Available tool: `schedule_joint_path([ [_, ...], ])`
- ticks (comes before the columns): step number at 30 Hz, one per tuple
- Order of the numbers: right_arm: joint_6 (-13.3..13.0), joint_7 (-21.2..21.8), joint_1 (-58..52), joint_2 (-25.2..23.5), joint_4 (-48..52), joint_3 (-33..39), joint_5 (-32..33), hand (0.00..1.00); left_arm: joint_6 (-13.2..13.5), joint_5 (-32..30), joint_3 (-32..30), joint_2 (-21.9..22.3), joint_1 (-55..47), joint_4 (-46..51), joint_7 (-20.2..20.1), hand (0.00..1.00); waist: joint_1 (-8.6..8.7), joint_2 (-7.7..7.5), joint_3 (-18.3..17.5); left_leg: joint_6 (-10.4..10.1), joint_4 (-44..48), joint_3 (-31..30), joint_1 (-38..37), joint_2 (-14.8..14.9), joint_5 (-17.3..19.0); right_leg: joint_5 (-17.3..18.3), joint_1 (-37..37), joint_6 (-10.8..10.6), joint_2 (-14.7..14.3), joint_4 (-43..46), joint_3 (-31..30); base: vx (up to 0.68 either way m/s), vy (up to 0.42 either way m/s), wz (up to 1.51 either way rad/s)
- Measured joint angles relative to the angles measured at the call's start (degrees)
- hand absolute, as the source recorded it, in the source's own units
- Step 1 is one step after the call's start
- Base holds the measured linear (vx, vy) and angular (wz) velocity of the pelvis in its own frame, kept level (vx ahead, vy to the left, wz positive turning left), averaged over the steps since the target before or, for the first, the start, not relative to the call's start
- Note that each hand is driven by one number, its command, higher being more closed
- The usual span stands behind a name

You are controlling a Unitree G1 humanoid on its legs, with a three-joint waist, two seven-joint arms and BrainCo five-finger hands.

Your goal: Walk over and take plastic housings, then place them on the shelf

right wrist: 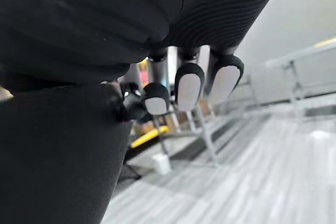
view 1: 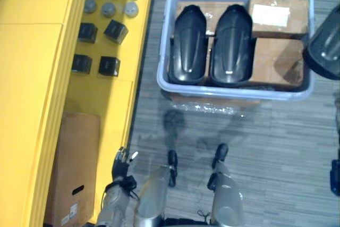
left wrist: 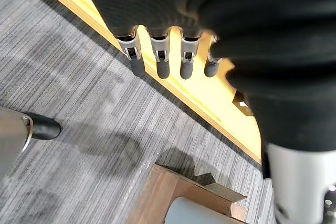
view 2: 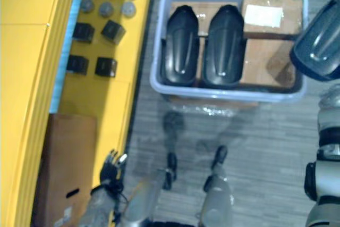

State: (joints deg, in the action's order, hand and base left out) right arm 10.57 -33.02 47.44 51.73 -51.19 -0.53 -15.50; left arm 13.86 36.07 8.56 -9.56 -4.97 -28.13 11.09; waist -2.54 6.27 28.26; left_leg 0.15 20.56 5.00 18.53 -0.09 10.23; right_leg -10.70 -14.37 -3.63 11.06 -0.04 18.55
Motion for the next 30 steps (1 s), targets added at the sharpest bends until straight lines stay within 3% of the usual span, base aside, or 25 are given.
schedule_joint_path([
  [6, -1.99, -2.22, -1.82, 0.00, 10.30, -0.80, -3.43, 1.00, 0.74, -0.17, -0.14, -0.74, -1.72, 8.27, 0.14, 0.00, 0.10, -0.39, -0.52, -0.18, -0.98, 0.00, -0.77, 0.33, -0.10, -0.96, 0.58, -0.53, -0.47, -0.90, 0.24, 0.04, -0.008, 0.00],
  [10, -3.54, -2.13, -9.54, -1.57, 18.52, -0.83, -6.70, 1.00, -1.36, -6.04, -1.00, -1.79, -3.20, 21.27, 1.78, 0.00, 0.26, -2.51, -3.07, -0.26, -2.73, -0.31, -3.87, 0.39, -0.16, -0.96, 3.70, -0.53, -0.77, -2.29, 0.61, 0.10, 0.004, 0.05],
  [12, -4.96, -1.95, -14.40, -3.29, 20.78, -1.08, -8.45, 1.00, -4.89, -11.40, -0.54, -3.55, -3.94, 27.60, 0.55, 0.00, 0.29, -3.94, -6.55, -0.27, -3.99, -0.03, -5.57, 0.45, -0.16, -0.95, 4.91, -0.51, -0.89, -2.64, 0.64, 0.10, 0.017, 0.02],
  [16, -7.03, 0.04, -20.45, -4.11, 26.20, -1.14, -10.63, 1.00, -11.61, -15.81, -0.53, -7.52, -4.06, 32.51, -4.63, 0.00, 0.91, -5.09, -9.91, -0.34, -4.80, 0.39, -7.86, 0.47, -0.10, -0.94, 6.78, -0.50, -0.90, -2.77, 0.63, 0.04, 0.017, -0.01],
  [18, -8.74, 2.17, -24.26, -6.41, 30.13, -1.22, -12.67, 1.00, -15.83, -15.62, -0.26, -10.46, -3.64, 34.16, -8.71, 0.00, 1.65, -6.26, -11.18, -0.52, -6.13, 0.74, -10.48, 0.53, 0.04, -0.89, 9.00, -0.43, -1.06, -3.54, 0.52, 0.01, -0.002, -0.06],
  [22, -11.43, 4.74, -28.47, -8.64, 32.87, -1.34, -15.35, 1.00, -21.85, -13.34, 2.03, -12.65, -1.16, 34.26, -13.01, 0.00, 2.05, -7.44, -13.69, -0.84, -6.14, 2.10, -11.55, 0.87, 0.83, -0.20, 10.36, 0.49, -1.38, -4.31, 0.28, -0.01, -0.030, -0.16],
  [30, -16.32, 9.10, -29.89, -10.41, 35.12, -2.45, -18.61, 1.00, -34.05, -6.63, 4.72, -12.61, 9.18, 28.24, -17.50, 0.00, 3.51, -7.58, -18.43, -2.11, -6.31, 4.80, -14.64, 3.28, 1.63, 0.24, 11.72, 0.96, -3.27, -4.36, -1.81, 0.00, -0.033, -0.20],
])
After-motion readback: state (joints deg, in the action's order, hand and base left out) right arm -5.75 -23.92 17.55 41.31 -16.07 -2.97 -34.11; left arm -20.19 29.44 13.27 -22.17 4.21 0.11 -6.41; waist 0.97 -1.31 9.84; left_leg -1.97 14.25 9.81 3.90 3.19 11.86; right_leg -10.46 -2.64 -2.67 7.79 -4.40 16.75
